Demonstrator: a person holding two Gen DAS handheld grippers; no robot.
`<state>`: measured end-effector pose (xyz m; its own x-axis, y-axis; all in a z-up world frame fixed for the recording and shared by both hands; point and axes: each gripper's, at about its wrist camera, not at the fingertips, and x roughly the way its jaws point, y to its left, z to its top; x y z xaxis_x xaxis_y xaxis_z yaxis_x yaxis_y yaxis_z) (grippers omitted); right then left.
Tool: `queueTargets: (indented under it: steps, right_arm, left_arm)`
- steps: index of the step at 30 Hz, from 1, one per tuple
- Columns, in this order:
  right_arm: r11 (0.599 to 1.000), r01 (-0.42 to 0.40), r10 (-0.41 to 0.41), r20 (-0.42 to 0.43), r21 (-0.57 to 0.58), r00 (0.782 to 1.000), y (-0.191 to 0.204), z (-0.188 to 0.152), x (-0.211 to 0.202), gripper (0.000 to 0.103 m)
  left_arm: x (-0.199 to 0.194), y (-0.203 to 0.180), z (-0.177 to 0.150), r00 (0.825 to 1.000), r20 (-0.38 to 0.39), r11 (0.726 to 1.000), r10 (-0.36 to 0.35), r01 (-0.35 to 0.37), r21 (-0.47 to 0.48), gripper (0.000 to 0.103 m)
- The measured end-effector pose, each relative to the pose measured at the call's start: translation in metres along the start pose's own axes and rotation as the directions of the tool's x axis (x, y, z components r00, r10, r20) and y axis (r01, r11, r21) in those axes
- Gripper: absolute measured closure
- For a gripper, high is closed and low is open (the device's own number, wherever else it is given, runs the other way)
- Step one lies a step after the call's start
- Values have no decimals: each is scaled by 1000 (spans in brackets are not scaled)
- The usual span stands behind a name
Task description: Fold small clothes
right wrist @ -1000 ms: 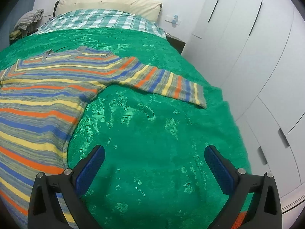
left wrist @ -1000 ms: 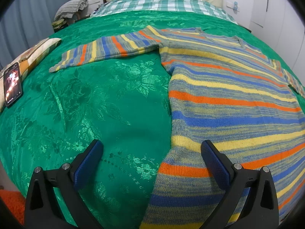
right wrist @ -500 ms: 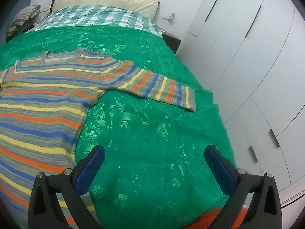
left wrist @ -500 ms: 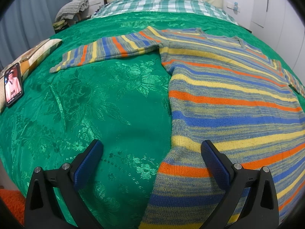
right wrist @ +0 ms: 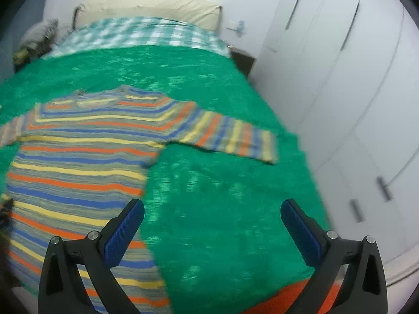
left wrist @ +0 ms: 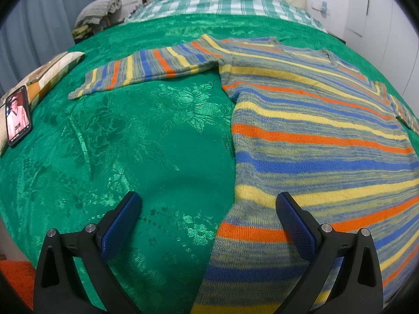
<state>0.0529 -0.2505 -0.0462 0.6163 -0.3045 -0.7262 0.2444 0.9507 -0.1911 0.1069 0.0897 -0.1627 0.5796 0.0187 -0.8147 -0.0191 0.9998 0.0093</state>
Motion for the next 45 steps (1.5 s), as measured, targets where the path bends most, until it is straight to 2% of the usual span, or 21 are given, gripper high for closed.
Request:
queueTargets:
  steps: [2, 3, 5, 8, 10, 11, 13, 15, 16, 18, 23, 26, 27, 28, 29, 31, 33, 35, 38, 41, 45]
  right_arm:
    - [982, -184, 185, -12, 51, 983, -8, -3, 14, 1]
    - [954, -286, 288, -12, 88, 958, -18, -3, 26, 1]
    - [924, -356, 357, 18, 144, 934, -46, 4, 49, 1]
    - [916, -322, 314, 72, 239, 947, -102, 28, 86, 1]
    - [882, -306, 299, 78, 358, 951, -156, 51, 124, 5]
    - [857, -307, 304, 75, 414, 950, -176, 60, 140, 7]
    - [764, -324, 357, 52, 558, 933, -221, 68, 181, 14]
    - [682, -314, 387, 39, 660, 921, -249, 68, 209, 27]
    - [651, -310, 403, 32, 693, 915, -257, 66, 222, 29]
    - [619, -311, 437, 12, 721, 899, -260, 63, 240, 39]
    - [632, -255, 439, -67, 732, 896, -249, 58, 271, 41]
    - [691, -215, 410, -129, 691, 903, -238, 57, 279, 42]
    - [724, -202, 393, -153, 659, 907, -233, 60, 280, 53]
    - [779, -179, 363, -199, 601, 910, -223, 65, 281, 67]
    - [817, -160, 338, -235, 553, 911, -217, 67, 282, 99]
    - [833, -158, 337, -260, 530, 905, -213, 73, 284, 100]
    - [846, -142, 303, -246, 513, 921, -212, 81, 272, 101]
    - [869, -147, 259, -181, 473, 949, -205, 104, 242, 101]
    - [890, -236, 281, -62, 391, 958, -178, 145, 191, 101]
    - [874, -400, 409, 29, 276, 912, -121, 192, 139, 100]
    - [790, -595, 597, 39, 148, 801, -18, 232, 103, 100]
  left_arm:
    - [-11, 4, 5, 1000, -9, 1000, -21, 21, -13, 1]
    - [-19, 7, 7, 999, 11, 999, -33, 33, -23, 1]
    - [-44, 20, 11, 993, 106, 997, -57, 63, -53, 1]
    - [-62, 37, 13, 981, 190, 994, -30, 49, -94, 1]
    - [-60, 47, 13, 981, 195, 990, -12, 39, -137, 1]
    - [-56, 51, 14, 983, 185, 986, -12, 43, -162, 1]
    - [-45, 57, 14, 988, 152, 978, -22, 53, -201, 1]
    - [-37, 58, 15, 992, 128, 976, -20, 47, -215, 1]
    - [-34, 56, 15, 992, 122, 976, -17, 43, -213, 1]
    - [-30, 55, 15, 994, 111, 978, -2, 25, -208, 1]
    - [-23, 56, 9, 998, 69, 972, 13, 3, -234, 1]
    - [-17, 64, 6, 999, 42, 961, 10, 2, -276, 1]
    - [-15, 66, 5, 999, 33, 957, 7, 3, -290, 1]
    - [-13, 68, 5, 1000, 27, 954, 4, 4, -300, 1]
    - [-12, 69, 5, 1000, 21, 951, 2, 4, -309, 1]
    - [-11, 70, 6, 1000, 17, 950, 6, -1, -313, 1]
    - [-13, 70, 6, 1000, 23, 950, 9, -2, -312, 1]
    - [-15, 70, 6, 999, 33, 949, 0, 10, -316, 1]
    - [-16, 70, 8, 999, 41, 946, -21, 34, -323, 1]
    - [-15, 69, 12, 998, 48, 945, -39, 53, -322, 1]
    - [-16, 69, 12, 998, 50, 950, -32, 45, -307, 1]
